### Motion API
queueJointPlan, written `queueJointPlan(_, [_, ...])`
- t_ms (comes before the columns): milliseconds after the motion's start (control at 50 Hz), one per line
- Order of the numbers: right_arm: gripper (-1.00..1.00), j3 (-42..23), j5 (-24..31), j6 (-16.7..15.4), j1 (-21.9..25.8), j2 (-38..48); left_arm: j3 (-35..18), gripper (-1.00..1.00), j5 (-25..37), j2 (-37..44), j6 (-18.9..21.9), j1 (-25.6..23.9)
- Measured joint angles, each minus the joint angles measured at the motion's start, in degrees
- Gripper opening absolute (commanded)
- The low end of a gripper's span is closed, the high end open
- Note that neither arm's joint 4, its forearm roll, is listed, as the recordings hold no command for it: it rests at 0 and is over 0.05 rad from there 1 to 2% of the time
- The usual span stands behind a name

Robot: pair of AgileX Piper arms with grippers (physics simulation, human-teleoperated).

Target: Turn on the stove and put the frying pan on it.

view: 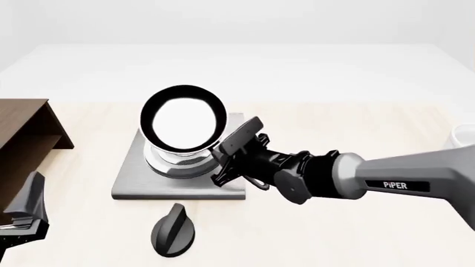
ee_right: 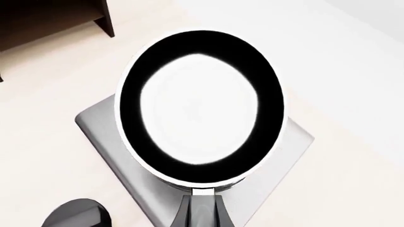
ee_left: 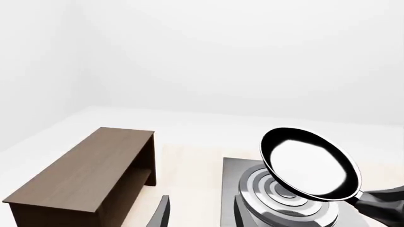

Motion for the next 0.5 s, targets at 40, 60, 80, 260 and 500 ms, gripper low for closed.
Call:
queueJointPlan(40, [-1.00, -0.5, 0.2, 0.0, -0.1, 0.3, 0.0, 1.00, 0.0, 0.0, 0.0, 0.0])
queueJointPlan(60, [-1.00, -0.8, 0.2, 0.0, -0.1, 0.5, 0.0, 1.00, -0.1, 0.1, 0.0, 0.0])
queueJointPlan(80, [-1.00, -1.1, 0.3, 0.0, -0.2, 0.7, 0.0, 1.00, -0.1, 0.1, 0.0, 0.0])
queueJointPlan(260, [-1.00, -3.1, 0.8, 0.0, -0.9, 2.3, 0.0, 1.00, -0.1, 0.1, -0.1, 0.0])
queueJointPlan(500, [1.00, -5.2, 0.7, 0.6, -1.3, 3.9, 0.0, 1.00, 0.2, -0.2, -0.2, 0.0])
